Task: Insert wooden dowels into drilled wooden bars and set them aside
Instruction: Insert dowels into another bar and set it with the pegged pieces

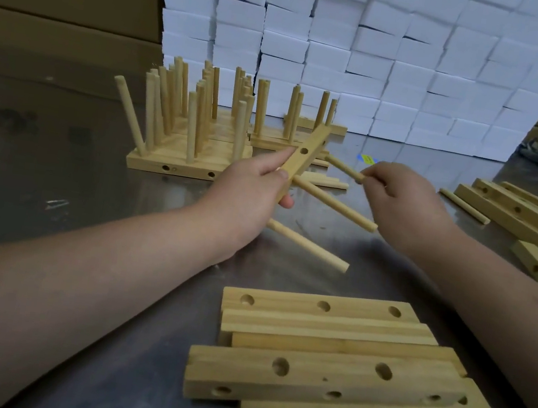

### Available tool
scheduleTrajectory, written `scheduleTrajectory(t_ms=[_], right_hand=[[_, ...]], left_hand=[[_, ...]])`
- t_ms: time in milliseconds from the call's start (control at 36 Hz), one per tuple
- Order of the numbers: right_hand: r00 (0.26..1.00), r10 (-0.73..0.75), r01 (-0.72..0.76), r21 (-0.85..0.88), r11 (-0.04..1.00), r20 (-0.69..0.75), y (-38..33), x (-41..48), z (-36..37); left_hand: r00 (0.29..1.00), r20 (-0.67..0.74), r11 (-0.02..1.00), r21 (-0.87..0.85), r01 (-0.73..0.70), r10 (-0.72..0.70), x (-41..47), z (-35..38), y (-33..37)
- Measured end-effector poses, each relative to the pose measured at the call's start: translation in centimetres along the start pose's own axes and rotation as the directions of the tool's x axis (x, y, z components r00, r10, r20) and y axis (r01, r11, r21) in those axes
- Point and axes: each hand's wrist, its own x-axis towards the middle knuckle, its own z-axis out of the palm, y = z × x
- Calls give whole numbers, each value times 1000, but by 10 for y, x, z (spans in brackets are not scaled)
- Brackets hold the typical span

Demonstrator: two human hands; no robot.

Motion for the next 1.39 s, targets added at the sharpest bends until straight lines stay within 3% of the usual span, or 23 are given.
scheduleTrajectory(t_ms=[111,528,1056,1222,1389], right_hand=[[999,-1,5,123,992,-34,0,-4,-4],[996,-49,58,109,992,-76,-5,-11,-3],[986,-165,165,6,986,-35,-9,-14,-12],[960,-275,266,-162,950,-40,-16,-12,-15],[953,-297,279,-205,938,-65,-19,-15,-16]], left_hand=[[1000,-14,1000,-7,16,-16,2,-1,0],[1000,12,1000,8,23,-23,0,-2,1],[997,53,984,166,-61,53,0,-4,-2],[994,91,964,253,-85,64,0,-6,-1],[984,149,942,305,-140,98,1,-14,2]])
